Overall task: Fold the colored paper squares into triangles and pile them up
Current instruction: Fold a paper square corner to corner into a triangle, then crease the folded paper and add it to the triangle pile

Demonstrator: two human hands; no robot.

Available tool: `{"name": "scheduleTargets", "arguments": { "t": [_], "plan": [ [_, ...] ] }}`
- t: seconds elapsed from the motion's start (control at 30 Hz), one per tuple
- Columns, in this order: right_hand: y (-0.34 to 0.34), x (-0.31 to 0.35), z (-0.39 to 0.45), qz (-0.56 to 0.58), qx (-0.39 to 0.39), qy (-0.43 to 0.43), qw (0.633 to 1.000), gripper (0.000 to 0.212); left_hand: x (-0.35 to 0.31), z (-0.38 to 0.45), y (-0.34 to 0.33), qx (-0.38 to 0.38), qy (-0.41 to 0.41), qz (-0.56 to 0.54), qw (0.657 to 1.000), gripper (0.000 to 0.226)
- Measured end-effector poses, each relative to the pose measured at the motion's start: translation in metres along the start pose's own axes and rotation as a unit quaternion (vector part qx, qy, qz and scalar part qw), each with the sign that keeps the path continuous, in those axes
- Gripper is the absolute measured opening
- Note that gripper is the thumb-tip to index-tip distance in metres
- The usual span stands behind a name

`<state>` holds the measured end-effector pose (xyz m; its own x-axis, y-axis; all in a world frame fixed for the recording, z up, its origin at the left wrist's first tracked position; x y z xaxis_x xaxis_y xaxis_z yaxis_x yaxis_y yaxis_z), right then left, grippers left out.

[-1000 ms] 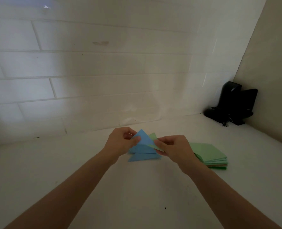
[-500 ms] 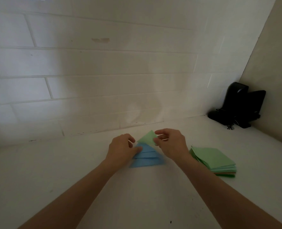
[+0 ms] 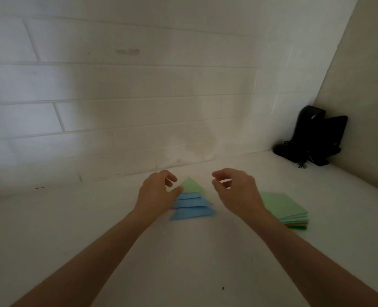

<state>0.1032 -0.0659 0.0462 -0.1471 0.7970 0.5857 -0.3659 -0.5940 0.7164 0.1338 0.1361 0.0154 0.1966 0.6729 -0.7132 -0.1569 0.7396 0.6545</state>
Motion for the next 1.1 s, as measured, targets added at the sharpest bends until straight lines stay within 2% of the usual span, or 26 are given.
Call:
{"name": "scheduleTargets", "arguments": {
  "t": [0.1, 0.2, 0.3, 0.43, 0.6, 0.67, 0.77, 0.97, 1.1],
  "plan": [
    [0.066, -0.01, -0.015, -0.007, -0.057, 0.019, 0.998, 0.008, -0.037, -0.01, -0.004, -0.015, -0.08, -0.033, 0.996, 0.014],
    [0.104, -0.051, -0.034, -0.069, -0.032, -0.013, 0.997, 0.004, -0.08, -0.022, -0.022, 0.007, -0.159, -0.067, 0.985, 0.014],
    [0.105, -0.09, -0.057, -0.118, 0.003, -0.021, 0.993, 0.011, -0.117, -0.034, -0.052, 0.052, -0.246, -0.075, 0.965, 0.017],
    [0.082, -0.101, -0.068, -0.151, 0.014, 0.026, 0.988, 0.03, -0.145, -0.047, -0.092, 0.12, -0.326, -0.019, 0.938, 0.021],
    [0.065, -0.081, -0.062, -0.168, -0.013, 0.09, 0.982, 0.027, -0.148, -0.047, -0.114, 0.16, -0.291, -0.002, 0.943, 0.024],
    [0.057, -0.082, -0.061, -0.192, 0.003, 0.097, 0.977, 0.031, -0.146, -0.048, -0.122, 0.184, -0.283, 0.014, 0.941, 0.025],
    [0.054, -0.094, -0.062, -0.215, -0.009, 0.083, 0.973, 0.024, -0.14, -0.048, -0.126, 0.191, -0.27, 0.031, 0.943, 0.026],
    [0.068, -0.095, -0.071, -0.207, -0.093, 0.057, 0.972, 0.005, -0.135, -0.051, -0.135, 0.204, -0.263, 0.034, 0.942, 0.031],
    [0.086, -0.096, -0.074, -0.181, -0.122, 0.038, 0.975, 0.022, -0.141, -0.059, -0.131, 0.191, -0.294, 0.007, 0.937, 0.033]
  ]
}}
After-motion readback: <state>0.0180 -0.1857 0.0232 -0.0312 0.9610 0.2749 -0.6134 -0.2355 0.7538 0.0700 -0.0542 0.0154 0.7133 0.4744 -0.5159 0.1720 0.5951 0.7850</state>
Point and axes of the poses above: each hand's wrist, its own z-axis towards the middle knuckle, its own y-axis out of the back of the hand, x = y × z, the point moved 8 cm from there along z, towards the middle knuckle, and after that the axes turned 5 degrees about -z, right-handed, at the moved point
